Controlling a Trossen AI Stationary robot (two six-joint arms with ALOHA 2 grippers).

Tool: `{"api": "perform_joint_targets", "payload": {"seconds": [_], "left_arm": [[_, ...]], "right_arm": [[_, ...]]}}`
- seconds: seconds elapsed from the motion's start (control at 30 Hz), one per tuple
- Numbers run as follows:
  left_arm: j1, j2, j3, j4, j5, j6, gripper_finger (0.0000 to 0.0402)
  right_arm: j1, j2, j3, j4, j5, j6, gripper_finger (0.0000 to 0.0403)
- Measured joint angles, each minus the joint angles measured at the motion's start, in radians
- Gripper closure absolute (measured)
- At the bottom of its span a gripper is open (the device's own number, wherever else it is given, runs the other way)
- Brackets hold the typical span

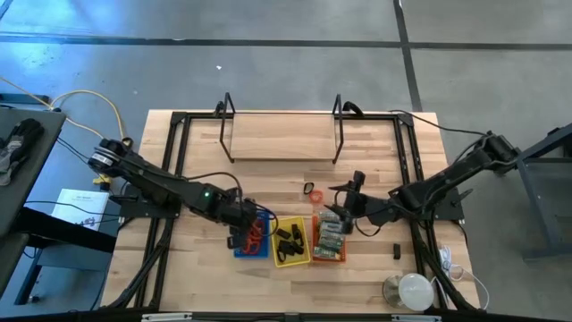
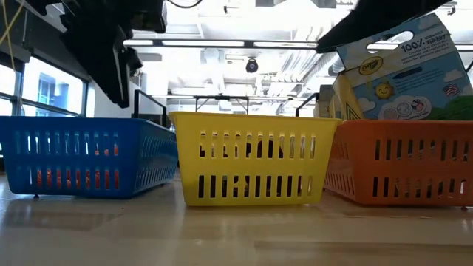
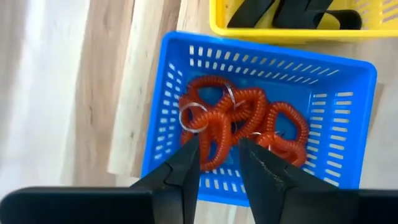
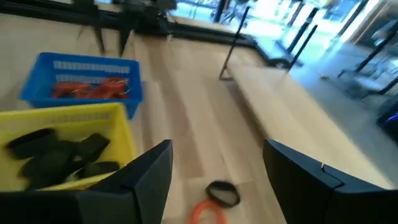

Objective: Pick & Place Office Desk Supplies
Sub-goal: Put the black rubber band into the yellow basket

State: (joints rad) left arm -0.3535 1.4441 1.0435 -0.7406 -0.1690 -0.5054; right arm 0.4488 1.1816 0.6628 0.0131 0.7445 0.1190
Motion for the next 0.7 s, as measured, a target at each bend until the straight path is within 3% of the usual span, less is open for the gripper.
{"api": "perform_joint_targets", "payload": {"seconds": [0.13,0.3,0.47,0.57,0.7], "left_arm": [[0.005,-0.023,0.000,0.001,-0.040,0.109,0.0296],[0.005,-0.050,0.001,0.039,-0.127,0.228,0.0295],[0.006,-0.052,0.002,0.111,-0.152,0.336,0.0295],[0.009,-0.052,0.002,0.157,-0.151,0.376,0.0295],[0.011,-0.052,0.002,0.242,-0.148,0.382,0.0295]], "right_arm": [[0.010,-0.092,0.020,-0.155,-0.150,0.142,0.0165],[0.009,-0.150,0.092,-0.402,-0.444,0.327,0.0165],[0.010,-0.160,0.120,-0.553,-0.772,0.640,0.0165],[0.010,-0.159,0.118,-0.651,-0.873,0.831,0.0165],[0.010,-0.159,0.118,-0.791,-0.916,1.063,0.0165]]}}
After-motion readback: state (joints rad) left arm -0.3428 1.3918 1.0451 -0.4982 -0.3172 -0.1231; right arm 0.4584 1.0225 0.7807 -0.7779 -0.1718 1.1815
